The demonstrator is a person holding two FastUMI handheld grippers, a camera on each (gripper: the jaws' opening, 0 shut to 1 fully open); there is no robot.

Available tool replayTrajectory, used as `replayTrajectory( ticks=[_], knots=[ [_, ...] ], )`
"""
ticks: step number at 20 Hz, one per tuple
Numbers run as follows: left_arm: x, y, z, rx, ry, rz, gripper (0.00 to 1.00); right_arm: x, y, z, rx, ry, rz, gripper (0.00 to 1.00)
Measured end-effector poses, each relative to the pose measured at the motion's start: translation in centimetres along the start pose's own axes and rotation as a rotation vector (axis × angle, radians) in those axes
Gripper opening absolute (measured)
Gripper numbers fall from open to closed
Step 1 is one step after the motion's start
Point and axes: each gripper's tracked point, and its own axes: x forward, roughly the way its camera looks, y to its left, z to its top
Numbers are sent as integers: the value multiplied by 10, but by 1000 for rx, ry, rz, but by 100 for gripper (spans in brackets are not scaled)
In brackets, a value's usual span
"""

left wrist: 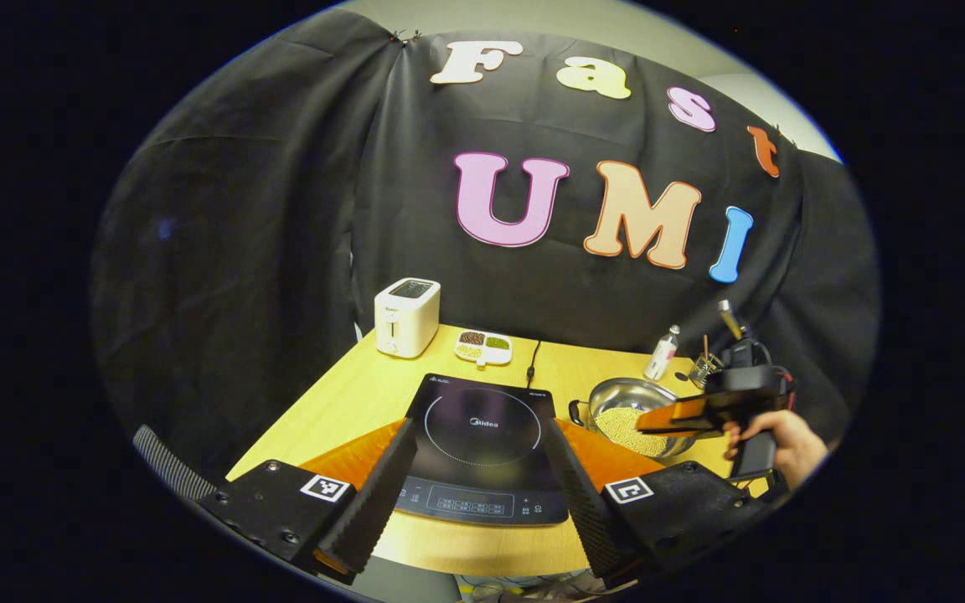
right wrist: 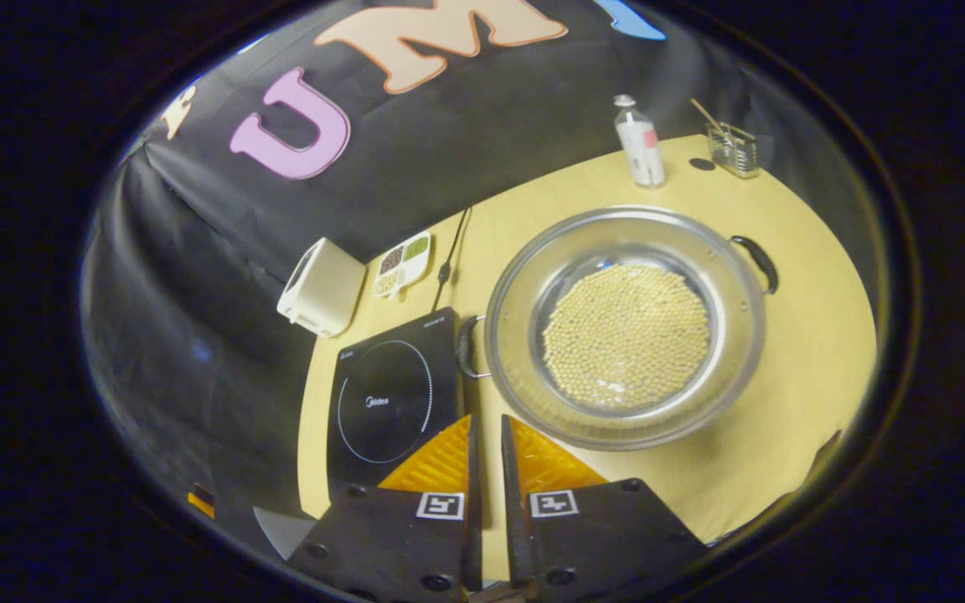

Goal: First push the handle of the pot to place it horizontally, then grasp the pot with both hands and set it on the induction cooktop.

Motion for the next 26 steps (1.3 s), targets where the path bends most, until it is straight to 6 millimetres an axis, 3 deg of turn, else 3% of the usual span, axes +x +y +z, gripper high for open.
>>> replayTrajectory(
  ticks=[2, 3, 5, 8, 9, 11, 12, 13, 15, 16, 17, 18, 19, 20, 22, 23, 26],
  knots=[
    [10, -10, -1, 4, 14, -20, 95, -15, -20, 13, -12, -14, -8, 15],
    [16, -15, -3, 14, 17, -28, 95, -27, -33, 23, -28, -19, -19, 36],
    [30, -27, -4, 36, 36, -46, 95, -41, -59, 34, -52, -15, -59, 61],
    [60, -55, -5, 27, 70, -99, 95, -47, -94, 54, -65, 7, -79, 99],
    [73, -65, -6, 17, 87, -118, 95, -46, -107, 61, -63, 23, -87, 94],
    [101, -85, -16, 12, 148, -152, 95, -41, -133, 77, -57, 50, -98, 94],
    [115, -94, -24, 9, 187, -173, 95, -35, -144, 82, -54, 65, -101, 100],
    [130, -104, -31, 4, 233, -200, 96, -27, -153, 88, -53, 83, -103, 93],
    [153, -122, -45, -1, 319, -238, 96, -12, -170, 91, -39, 129, -104, 93],
    [164, -129, -50, -3, 352, -252, 95, -6, -178, 94, -25, 151, -99, 100],
    [174, -135, -56, -9, 385, -265, 95, -2, -185, 100, -11, 171, -92, 93],
    [186, -141, -63, -14, 416, -275, 95, 3, -193, 106, 3, 187, -86, 100],
    [196, -143, -71, -16, 457, -275, 95, 6, -202, 110, 18, 205, -79, 93],
    [207, -145, -80, -16, 497, -273, 95, 12, -209, 108, 35, 226, -70, 100],
    [225, -152, -99, -18, 572, -276, 95, 23, -220, 107, 70, 278, -43, 100],
    [233, -154, -109, -22, 608, -270, 95, 30, -221, 103, 86, 310, -31, 93],
    [254, -158, -126, -50, 692, -227, 96, 50, -224, 95, 101, 390, 17, 100]
  ],
)
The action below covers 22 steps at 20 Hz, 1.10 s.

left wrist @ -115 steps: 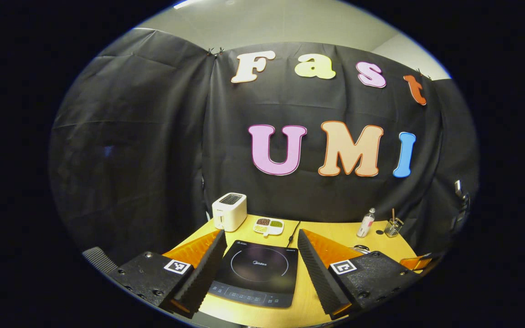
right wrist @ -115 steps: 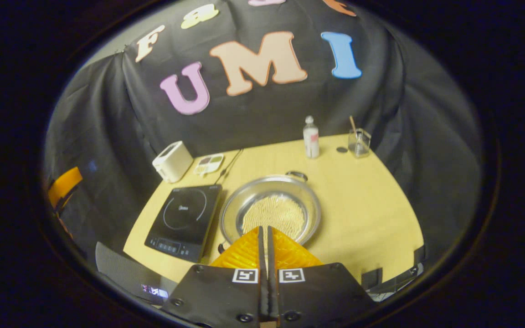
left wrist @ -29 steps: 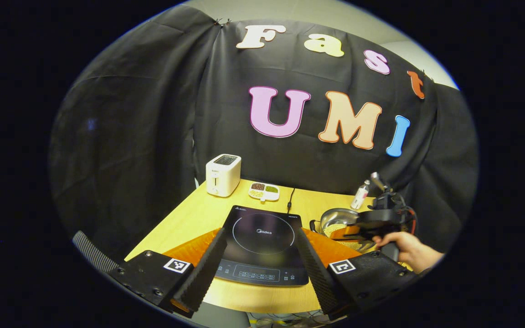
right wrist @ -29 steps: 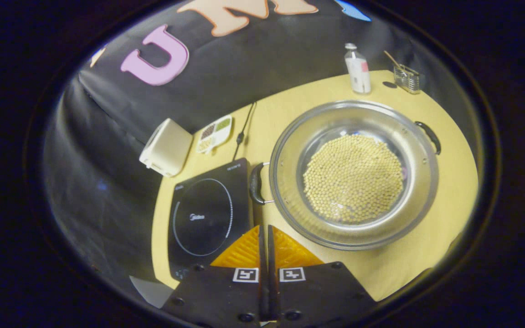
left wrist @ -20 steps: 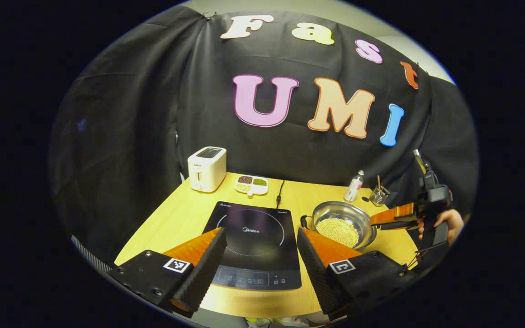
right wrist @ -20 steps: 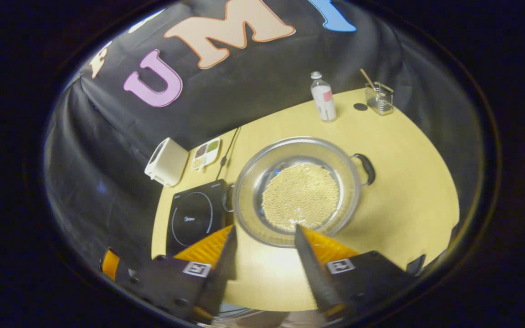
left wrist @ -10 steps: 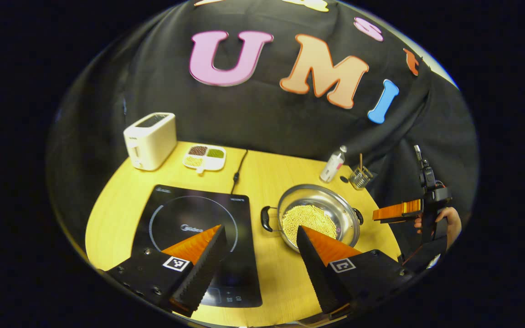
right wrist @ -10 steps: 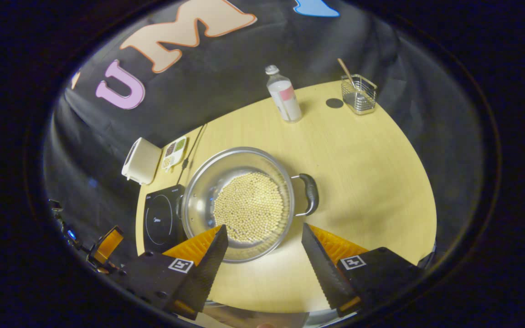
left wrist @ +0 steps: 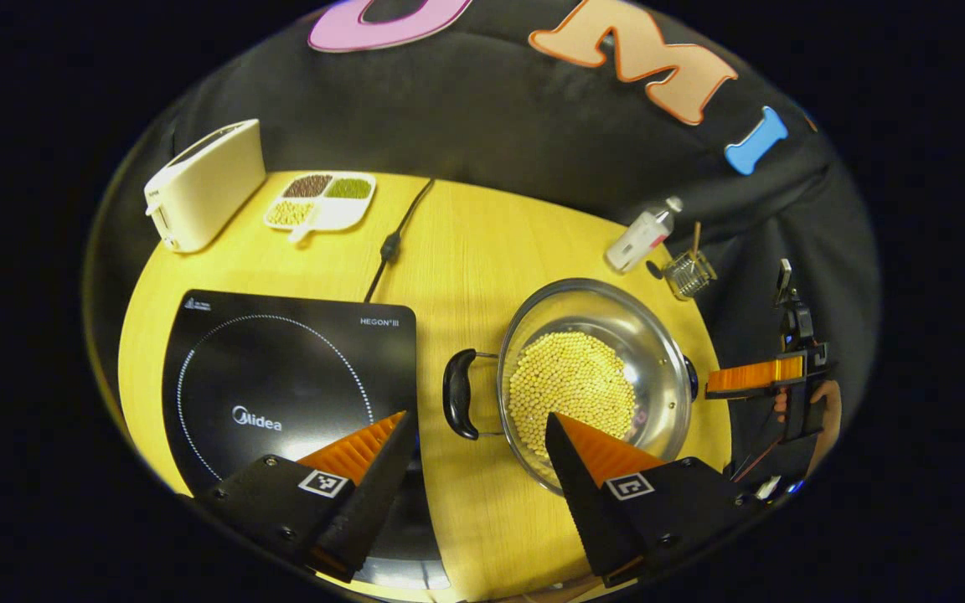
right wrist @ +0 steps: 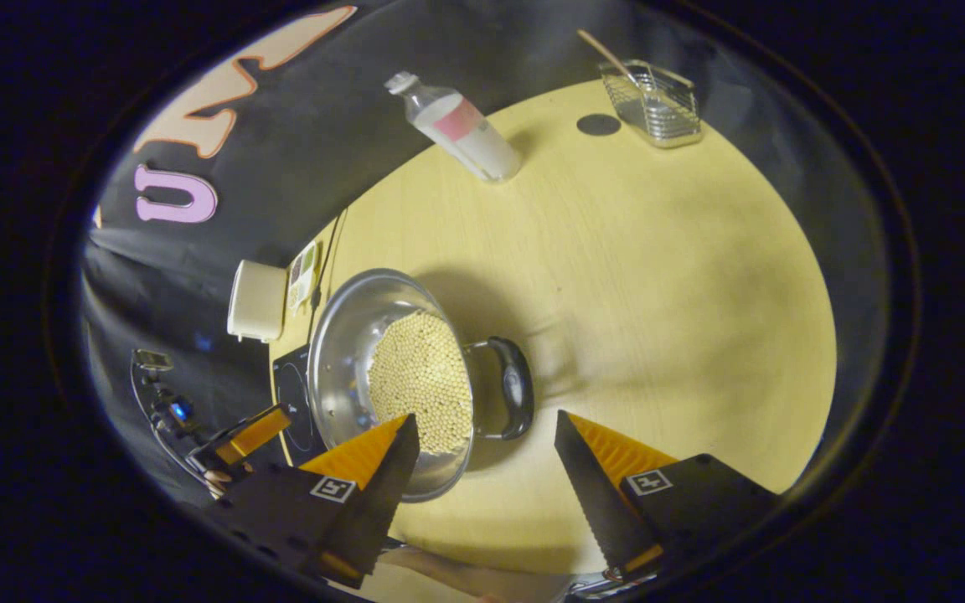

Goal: First push the handle of the pot to place it horizontally, then grasp the pot with both hands and set it on the induction cooktop.

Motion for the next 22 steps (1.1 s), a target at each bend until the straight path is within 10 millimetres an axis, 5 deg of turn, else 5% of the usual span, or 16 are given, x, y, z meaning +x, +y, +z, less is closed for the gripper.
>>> replayTrajectory(
  ticks=[1, 9, 11, 13, 15, 18, 19, 22],
  knots=[
    [7, 1, 1, -12, 14, 10, 96, 5, 1, -2, -4, 24, 16, 93],
    [46, 0, -3, -61, 110, 23, 96, 48, 18, -8, -23, 145, 111, 88],
    [56, -2, -4, -77, 122, 18, 92, 56, 19, -6, -10, 159, 120, 98],
    [63, -2, -4, -91, 135, 12, 91, 62, 17, -5, -10, 160, 121, 80],
    [69, 2, -7, -91, 156, 27, 86, 72, 9, -3, -21, 149, 88, 80],
    [69, 12, -8, -89, 167, 69, 72, 74, 3, -7, 3, 187, 69, 44],
    [63, 13, -8, -96, 172, 74, 67, 62, -1, 4, 15, 183, 67, 46],
    [66, 14, -15, -116, 184, 90, 59, 72, 0, -6, -8, 184, 59, 47]
  ],
)
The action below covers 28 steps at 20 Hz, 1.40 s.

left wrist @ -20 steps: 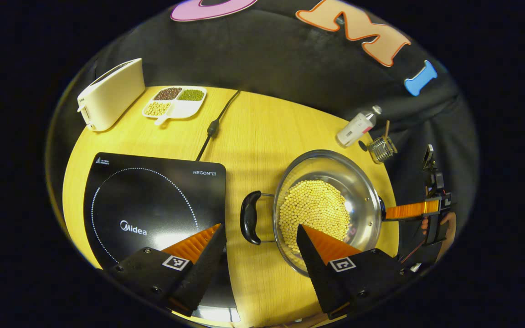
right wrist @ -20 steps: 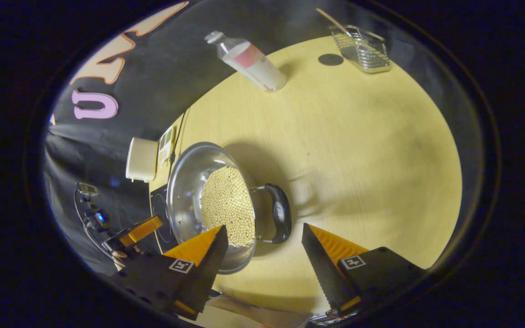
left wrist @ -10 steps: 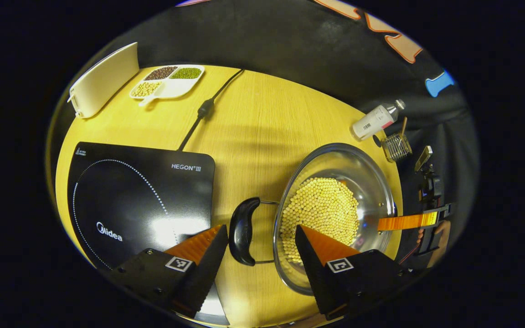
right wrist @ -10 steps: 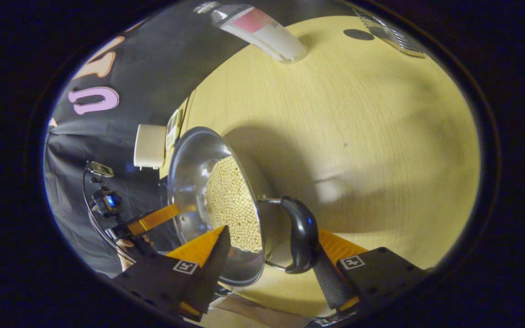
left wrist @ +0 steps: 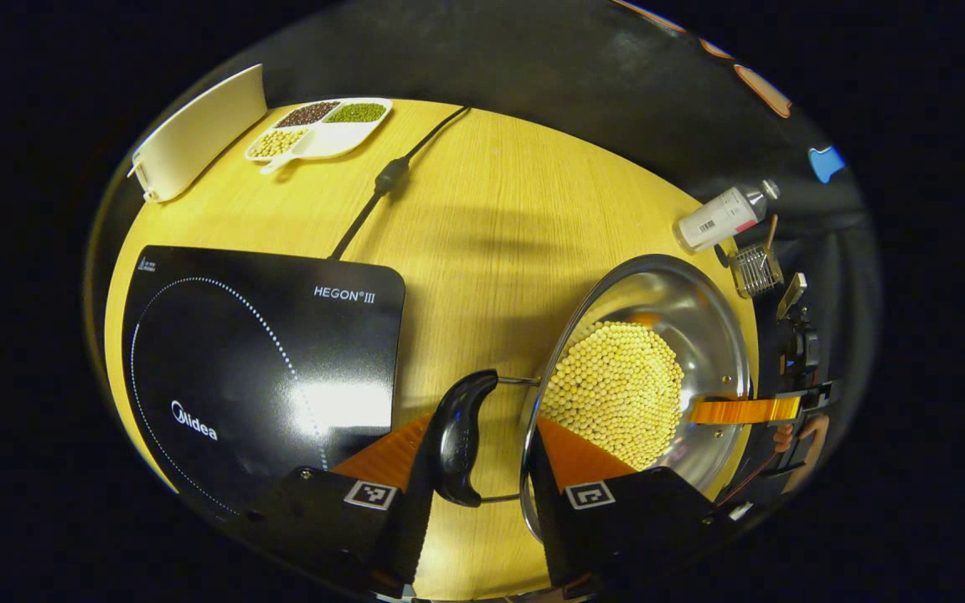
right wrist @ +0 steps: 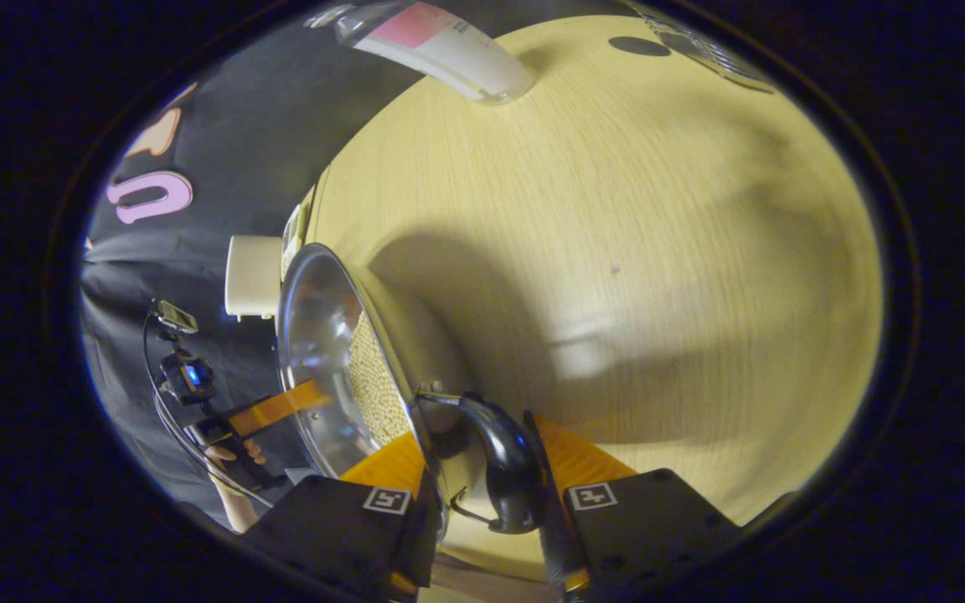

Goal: First push the handle of the pot to place it horizontally, then grasp the pot with both hands and set it on the induction cooktop.

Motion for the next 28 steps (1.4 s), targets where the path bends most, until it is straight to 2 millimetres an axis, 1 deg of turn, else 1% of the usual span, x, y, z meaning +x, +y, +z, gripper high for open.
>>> replayTrajectory(
  ticks=[3, 4, 5, 6, 7, 8, 9, 11, 12, 13, 14, 15, 16, 17, 19, 21, 22, 23, 24, 25, 27, 28],
  knots=[
    [-9, -3, -13, 2, 30, 7, 56, 1, 1, -7, -53, 14, -12, 47],
    [-14, -4, -16, 3, 37, 7, 56, -1, 2, -10, -59, 15, -11, 54],
    [-16, -8, -19, -1, 39, 4, 56, -6, 5, -12, -60, 9, -7, 48],
    [-20, -11, -21, -6, 39, 1, 55, -10, 7, -12, -60, 0, -4, 53],
    [-26, -13, -24, -5, 43, 0, 58, -15, 8, -13, -66, -9, -4, 59],
    [-29, -14, -25, -2, 44, -1, 55, -22, 8, -17, -72, -15, -6, 48],
    [-35, -17, -28, 3, 44, -3, 55, -30, 8, -24, -71, -19, -8, 48],
    [-49, -21, -35, 14, 45, -6, 55, -40, 10, -37, -60, -12, -15, 48],
    [-57, -20, -40, 24, 49, -5, 55, -44, 13, -44, -62, -14, -16, 48],
    [-64, -19, -43, 29, 51, -4, 53, -47, 16, -52, -62, -16, -16, 48],
    [-71, -16, -47, 34, 53, -2, 55, -51, 20, -61, -57, -22, -13, 48],
    [-78, -12, -51, 38, 56, 0, 58, -52, 25, -69, -53, -24, -10, 54],
    [-86, -6, -56, 40, 60, 3, 53, -53, 31, -79, -50, -29, -8, 54],
    [-93, 0, -61, 44, 64, 5, 55, -52, 37, -87, -49, -35, -6, 54],
    [-106, 18, -68, 53, 72, 10, 56, -47, 50, -105, -40, -38, -5, 54],
    [-121, 39, -71, 67, 69, 21, 56, -36, 68, -121, -29, -38, -5, 54],
    [-127, 52, -71, 78, 63, 26, 58, -32, 79, -131, -28, -38, -9, 54],
    [-133, 65, -70, 89, 53, 30, 55, -27, 89, -138, -29, -39, -11, 54],
    [-140, 78, -69, 98, 43, 32, 56, -22, 101, -146, -29, -41, -13, 54],
    [-146, 91, -69, 107, 33, 29, 55, -17, 116, -153, -29, -42, -16, 48],
    [-156, 119, -67, 115, 18, 17, 56, -6, 139, -163, -28, -54, -26, 48],
    [-159, 133, -65, 116, 11, 7, 56, 0, 152, -169, -27, -61, -31, 54]
  ],
)
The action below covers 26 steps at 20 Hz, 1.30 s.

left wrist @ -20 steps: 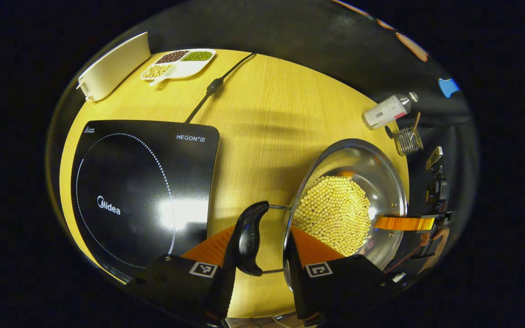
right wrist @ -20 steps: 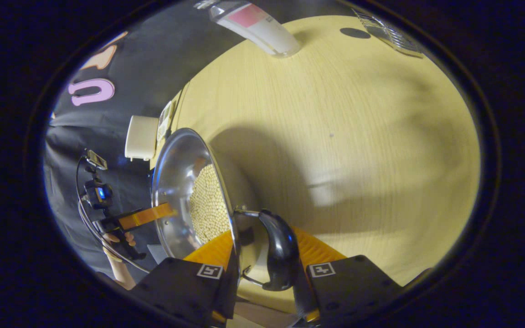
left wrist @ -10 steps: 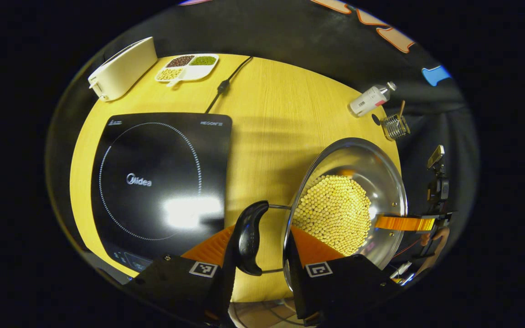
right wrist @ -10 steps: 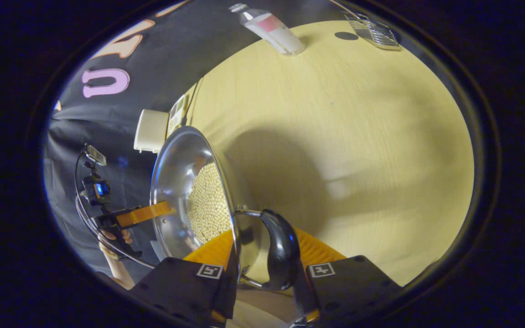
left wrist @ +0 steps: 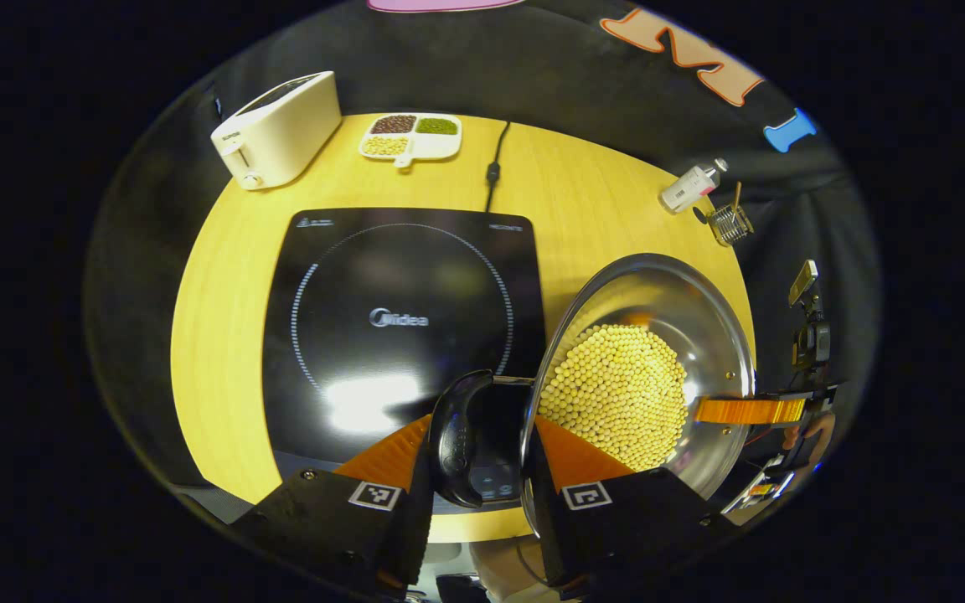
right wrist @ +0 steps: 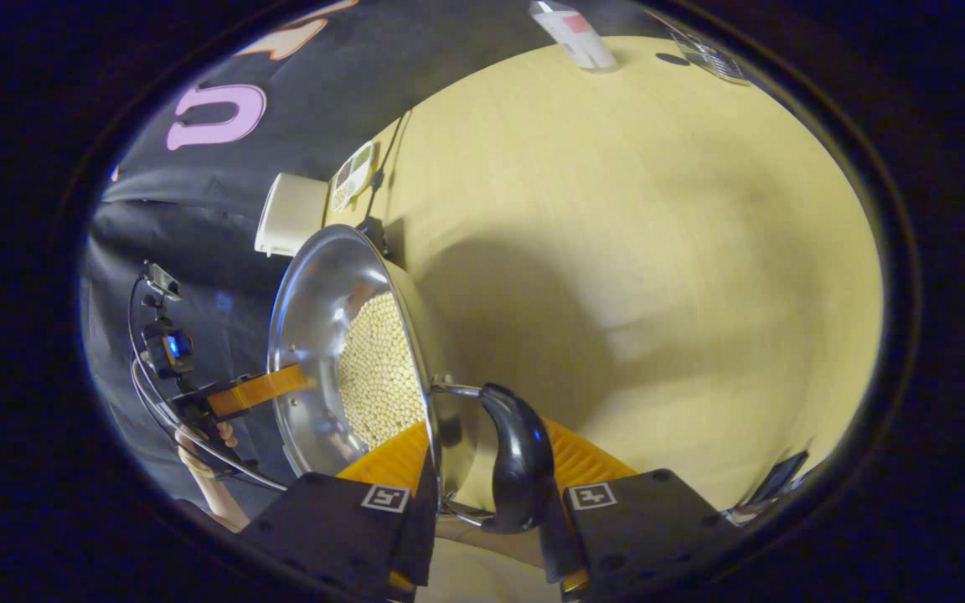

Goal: First push the handle of the pot to place it horizontally, then grasp the pot with both hands and set it on the induction cooktop.

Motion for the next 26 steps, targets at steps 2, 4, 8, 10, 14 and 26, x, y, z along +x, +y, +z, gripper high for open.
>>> replayTrajectory(
  ticks=[2, 4, 8, 10, 14, 26],
  knots=[
    [-2, 29, 1, -8, -6, -12, 54, 14, 23, -5, -4, -12, -16, 48],
    [-4, 57, 3, -13, -13, -15, 55, 30, 47, -7, -8, -22, -33, 48],
    [-7, 109, 20, -2, -63, 13, 55, 61, 88, 1, -20, -41, -48, 54],
    [-7, 133, 30, 1, -96, 40, 56, 78, 107, 8, -28, -56, -40, 54],
    [-6, 164, 52, 26, -175, 80, 56, 108, 130, 26, -47, -85, -48, 54],
    [8, 182, 68, -8, -258, 73, 58, 128, 140, 69, -87, -172, -50, 48]
  ],
)
